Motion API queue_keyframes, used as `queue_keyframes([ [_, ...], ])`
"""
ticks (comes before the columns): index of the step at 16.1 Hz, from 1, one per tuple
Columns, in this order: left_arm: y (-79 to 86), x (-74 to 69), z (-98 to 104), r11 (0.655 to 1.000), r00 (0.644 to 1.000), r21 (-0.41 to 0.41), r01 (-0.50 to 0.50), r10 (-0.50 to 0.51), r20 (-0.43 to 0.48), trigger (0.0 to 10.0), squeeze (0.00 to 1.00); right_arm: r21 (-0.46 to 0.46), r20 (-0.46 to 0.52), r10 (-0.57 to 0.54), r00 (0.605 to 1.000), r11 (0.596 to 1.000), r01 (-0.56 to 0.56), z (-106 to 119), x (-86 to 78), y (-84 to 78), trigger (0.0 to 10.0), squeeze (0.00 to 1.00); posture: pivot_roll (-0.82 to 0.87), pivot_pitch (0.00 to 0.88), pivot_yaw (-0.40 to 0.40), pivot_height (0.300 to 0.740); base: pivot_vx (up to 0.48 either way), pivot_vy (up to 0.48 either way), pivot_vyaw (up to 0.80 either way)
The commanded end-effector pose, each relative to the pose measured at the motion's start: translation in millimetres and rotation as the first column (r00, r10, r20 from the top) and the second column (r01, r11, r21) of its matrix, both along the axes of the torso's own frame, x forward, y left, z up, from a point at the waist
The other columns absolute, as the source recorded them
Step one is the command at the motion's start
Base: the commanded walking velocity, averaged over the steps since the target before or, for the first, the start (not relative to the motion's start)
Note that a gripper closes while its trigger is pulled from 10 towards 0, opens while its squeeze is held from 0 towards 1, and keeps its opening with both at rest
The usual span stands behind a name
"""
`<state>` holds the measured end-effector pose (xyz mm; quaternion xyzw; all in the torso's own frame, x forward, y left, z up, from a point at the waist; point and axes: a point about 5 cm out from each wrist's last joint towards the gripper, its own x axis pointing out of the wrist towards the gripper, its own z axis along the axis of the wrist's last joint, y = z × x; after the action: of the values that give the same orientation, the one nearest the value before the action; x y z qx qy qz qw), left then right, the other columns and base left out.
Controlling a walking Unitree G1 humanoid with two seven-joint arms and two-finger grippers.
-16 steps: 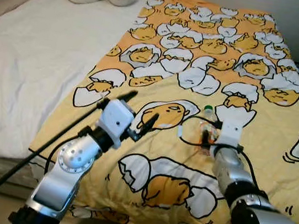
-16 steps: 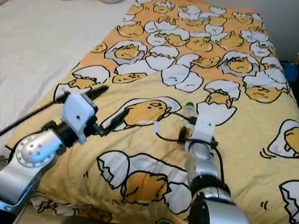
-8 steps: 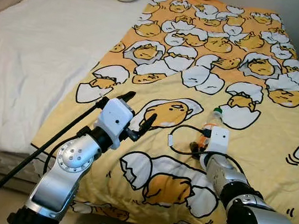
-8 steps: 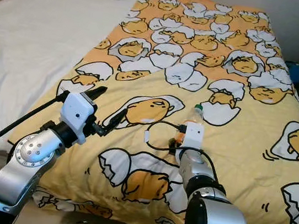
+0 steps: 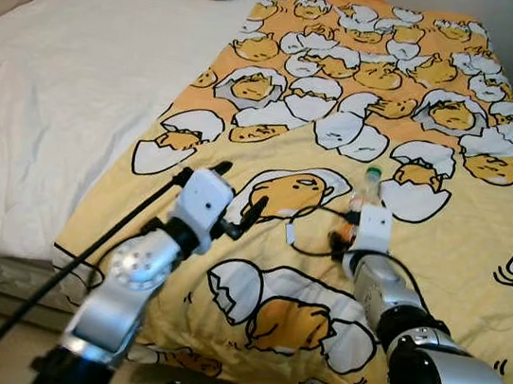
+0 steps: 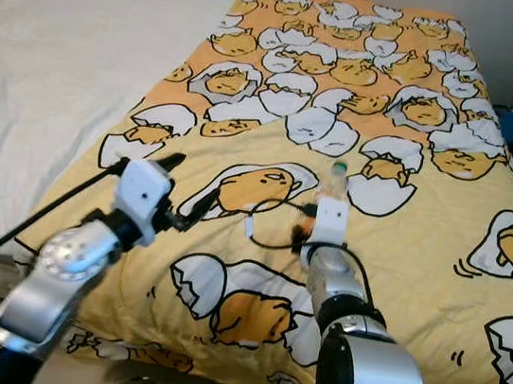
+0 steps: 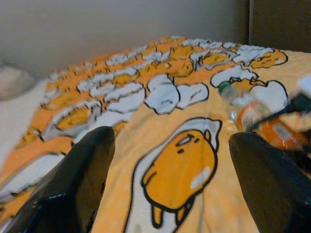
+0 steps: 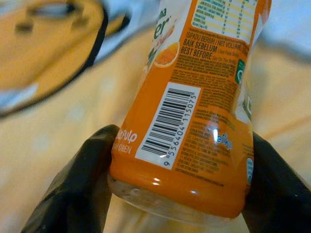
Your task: Clean up the room
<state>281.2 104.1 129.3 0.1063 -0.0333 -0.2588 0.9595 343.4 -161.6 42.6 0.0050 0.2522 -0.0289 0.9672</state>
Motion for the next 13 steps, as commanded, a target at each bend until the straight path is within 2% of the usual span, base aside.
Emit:
queue_keyframes([
  [1,7.1,5.2,-3,0.999,0.998,-0.019,-0.050,0.049,-0.026,10.0,0.00,-0.043,0.130,-0.007,0.991,0.999,0.013,23,13.5,-5.3,0.0,0.00,-0.04,0.000,0.046,0.736,0.000,0.000,0.00],
  [2,8.4,9.4,-9,0.995,0.995,-0.049,-0.085,0.082,-0.060,10.0,0.00,-0.098,0.222,-0.017,0.975,0.994,0.040,34,16.9,-10.4,0.0,0.00,-0.05,0.000,0.045,0.736,0.000,0.000,0.00],
  [3,9.3,12.3,-18,0.989,0.987,-0.079,-0.129,0.120,-0.109,10.0,0.00,-0.173,0.382,-0.040,0.923,0.978,0.114,47,13.7,-22.8,0.0,0.00,-0.07,0.000,0.043,0.736,0.000,0.000,0.00],
  [4,9.4,11.1,-24,0.983,0.981,-0.107,-0.148,0.133,-0.139,10.0,0.00,-0.212,0.462,-0.047,0.886,0.964,0.162,48,2.3,-32.5,0.0,0.00,-0.09,0.000,0.044,0.736,0.000,0.000,0.00],
  [5,9.9,7.6,-34,0.971,0.971,-0.156,-0.180,0.150,-0.184,10.0,0.00,-0.266,0.538,-0.048,0.841,0.937,0.224,42,-26.2,-47.6,0.0,0.00,-0.10,0.000,0.048,0.736,0.000,0.000,0.00],
  [6,13.2,4.8,-39,0.958,0.962,-0.172,-0.230,0.197,-0.189,10.0,0.00,-0.313,0.544,-0.048,0.838,0.915,0.256,29,-60.1,-59.6,0.0,0.00,-0.13,0.000,0.055,0.736,0.000,0.000,0.00],
  [7,20.3,2.6,-42,0.936,0.950,-0.200,-0.289,0.254,-0.183,10.0,0.00,-0.327,0.531,-0.052,0.846,0.908,0.261,20,-85.1,-66.1,0.0,0.00,-0.15,0.000,0.060,0.736,0.000,0.000,0.00],
  [9,41.4,-10.7,-51,0.918,0.926,-0.144,-0.370,0.352,-0.135,10.0,0.00,-0.309,0.535,-0.001,0.845,0.931,0.197,21,-112.9,-63.2,0.0,0.00,-0.19,0.000,0.067,0.736,0.000,0.000,0.00],
  [10,45.6,-19.3,-53,0.934,0.938,-0.103,-0.343,0.334,-0.097,10.0,0.00,-0.308,0.542,0.038,0.839,0.938,0.157,25,-122.8,-59.6,0.0,0.00,-0.20,0.000,0.065,0.736,0.000,0.000,0.00],
  [11,44.0,-22.1,-53,0.948,0.950,-0.079,-0.309,0.302,-0.084,10.0,0.00,-0.301,0.532,0.056,0.845,0.945,0.127,25,-125.5,-56.9,0.0,0.00,-0.20,0.000,0.065,0.736,0.000,-0.480,0.00],
  [13,35.7,-16.5,-51,0.954,0.959,-0.112,-0.279,0.272,-0.078,10.0,0.00,-0.281,0.515,0.063,0.855,0.955,0.098,26,-124.9,-51.9,0.0,0.00,-0.22,0.000,0.066,0.736,0.000,-0.480,0.00],
])
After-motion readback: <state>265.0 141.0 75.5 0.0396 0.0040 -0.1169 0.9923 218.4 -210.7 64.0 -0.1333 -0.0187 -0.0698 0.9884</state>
